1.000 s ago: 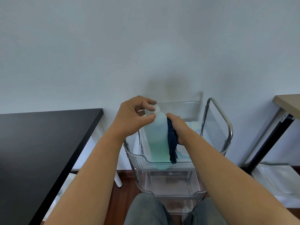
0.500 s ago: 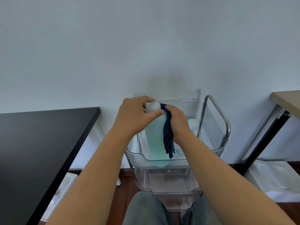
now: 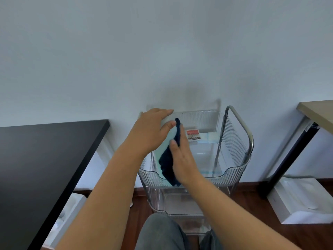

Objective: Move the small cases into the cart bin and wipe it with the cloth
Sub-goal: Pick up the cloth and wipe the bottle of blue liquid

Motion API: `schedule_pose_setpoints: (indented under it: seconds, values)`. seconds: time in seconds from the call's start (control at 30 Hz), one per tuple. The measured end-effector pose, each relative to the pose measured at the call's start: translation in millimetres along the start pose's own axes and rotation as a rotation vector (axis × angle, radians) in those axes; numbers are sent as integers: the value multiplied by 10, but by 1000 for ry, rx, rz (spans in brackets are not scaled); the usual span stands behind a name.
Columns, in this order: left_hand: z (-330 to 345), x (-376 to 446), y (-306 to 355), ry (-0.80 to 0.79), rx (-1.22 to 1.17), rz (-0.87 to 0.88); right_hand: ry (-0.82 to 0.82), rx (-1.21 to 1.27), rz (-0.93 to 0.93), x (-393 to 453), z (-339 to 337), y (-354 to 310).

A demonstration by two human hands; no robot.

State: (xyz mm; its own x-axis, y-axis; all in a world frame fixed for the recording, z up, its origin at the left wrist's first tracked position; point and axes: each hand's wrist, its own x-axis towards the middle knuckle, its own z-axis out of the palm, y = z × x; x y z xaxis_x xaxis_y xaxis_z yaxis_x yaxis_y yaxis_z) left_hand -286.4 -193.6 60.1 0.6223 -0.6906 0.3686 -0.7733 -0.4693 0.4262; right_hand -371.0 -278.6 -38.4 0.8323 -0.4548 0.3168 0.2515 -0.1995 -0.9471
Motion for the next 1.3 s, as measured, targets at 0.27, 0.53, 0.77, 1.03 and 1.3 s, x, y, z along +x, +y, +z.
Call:
schedule_pose_setpoints:
  seconds: [0.27, 0.53, 0.77, 1.03, 1.3]
  values:
    - [32, -49, -26, 167, -365, -204, 158, 119, -47, 49, 167, -30]
    - [-7, -63, -144, 72, -567, -175, 173, 418, 548, 309, -48, 145]
    - [-120, -15, -68, 40, -110, 64, 148, 701, 311, 213, -40, 151]
    - [-160, -53, -107, 15, -302, 43, -70, 84, 267, 746, -226, -369]
    - [-121, -51, -121, 11, -314, 93, -21, 282, 574, 707, -331, -299]
